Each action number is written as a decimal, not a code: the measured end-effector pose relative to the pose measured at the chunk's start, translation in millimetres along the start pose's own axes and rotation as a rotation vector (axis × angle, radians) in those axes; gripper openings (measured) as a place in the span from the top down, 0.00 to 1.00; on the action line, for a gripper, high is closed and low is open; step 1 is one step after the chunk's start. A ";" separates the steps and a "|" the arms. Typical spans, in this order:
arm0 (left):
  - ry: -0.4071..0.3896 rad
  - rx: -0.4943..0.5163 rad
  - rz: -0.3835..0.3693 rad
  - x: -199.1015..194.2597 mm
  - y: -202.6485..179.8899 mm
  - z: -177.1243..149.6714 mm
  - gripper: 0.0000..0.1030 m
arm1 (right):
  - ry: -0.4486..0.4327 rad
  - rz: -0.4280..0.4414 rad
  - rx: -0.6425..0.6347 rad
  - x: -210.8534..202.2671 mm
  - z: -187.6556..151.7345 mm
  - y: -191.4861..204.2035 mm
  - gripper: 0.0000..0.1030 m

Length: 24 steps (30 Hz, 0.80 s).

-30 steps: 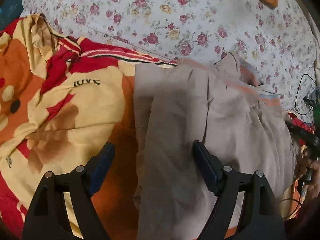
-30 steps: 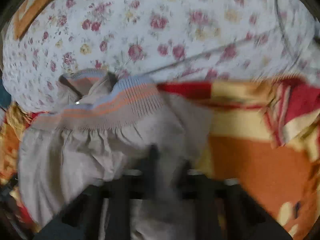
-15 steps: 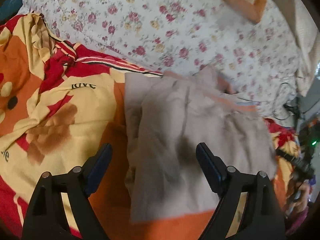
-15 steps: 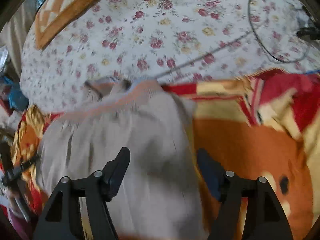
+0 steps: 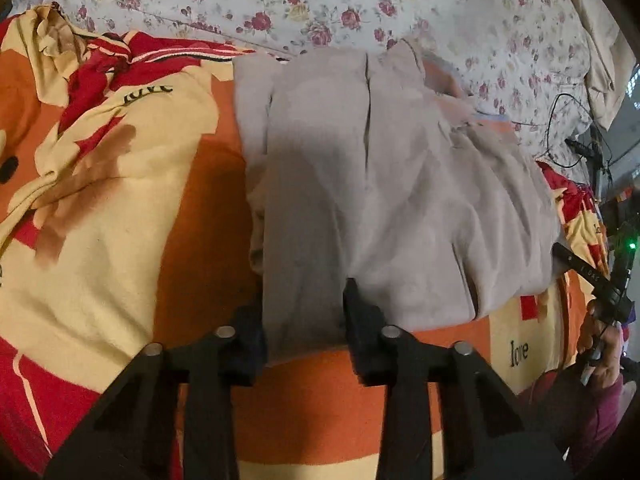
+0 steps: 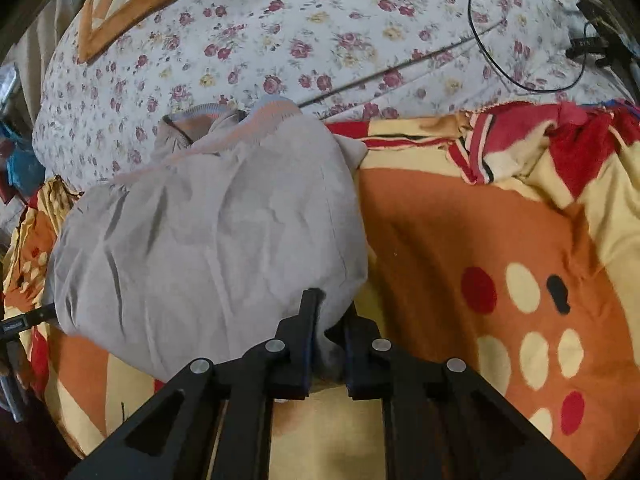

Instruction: Fold large clothes

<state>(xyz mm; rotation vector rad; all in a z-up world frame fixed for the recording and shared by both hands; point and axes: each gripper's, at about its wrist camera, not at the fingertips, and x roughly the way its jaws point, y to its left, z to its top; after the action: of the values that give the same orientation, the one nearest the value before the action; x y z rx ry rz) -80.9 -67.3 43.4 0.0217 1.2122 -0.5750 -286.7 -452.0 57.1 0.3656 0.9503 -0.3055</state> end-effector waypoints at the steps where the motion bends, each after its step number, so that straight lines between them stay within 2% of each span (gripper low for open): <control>1: -0.011 0.019 0.016 -2.5 -3.1 -0.3 0.82 | -0.004 -0.002 0.000 -0.4 0.5 -1.6 0.91; 2: -0.027 0.030 0.021 -7.3 -5.1 -1.3 0.87 | -0.014 -0.008 -0.002 -2.8 1.8 -2.7 0.92; 5: -0.076 0.031 0.017 -23.2 0.1 -2.9 0.89 | -0.070 -0.040 -0.014 -15.1 5.8 -6.0 0.97; 7: -0.081 0.008 0.009 -29.0 9.0 -3.0 0.90 | -0.094 -0.055 -0.003 -23.0 6.6 -11.3 1.00; 12: -0.040 -0.037 0.041 -20.6 22.1 -3.3 0.91 | -0.044 -0.084 -0.014 -12.6 4.7 -16.8 1.00; 13: -0.041 -0.045 0.034 -21.3 23.2 -3.1 0.88 | -0.048 -0.090 -0.024 -12.5 5.6 -15.1 1.00; 15: -0.083 -0.065 0.022 -31.2 25.0 -1.5 0.83 | -0.069 -0.064 0.033 -17.5 9.4 -20.0 0.97; 16: -0.109 -0.082 0.022 -36.8 26.7 -1.3 0.75 | -0.082 -0.058 0.077 -21.2 11.6 -25.5 0.93; 17: -0.138 -0.097 0.025 -42.1 28.4 -0.4 0.65 | -0.092 -0.048 0.098 -24.0 11.9 -28.9 0.81; 19: -0.210 -0.142 0.023 -53.9 32.4 0.8 0.56 | -0.124 -0.025 0.131 -31.1 11.4 -33.2 0.65; 21: -0.243 -0.157 -0.004 -59.1 31.9 3.1 0.55 | -0.148 0.005 0.126 -36.6 11.7 -28.3 0.64; 24: -0.289 -0.146 -0.014 -59.9 19.3 8.6 0.50 | -0.143 0.121 0.075 -40.2 15.4 0.7 0.64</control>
<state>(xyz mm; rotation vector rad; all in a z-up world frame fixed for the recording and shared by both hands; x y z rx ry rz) -78.8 -29.2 94.0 -0.1879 0.9704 -0.4822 -297.1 -454.3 98.8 0.4618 0.7748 -0.2534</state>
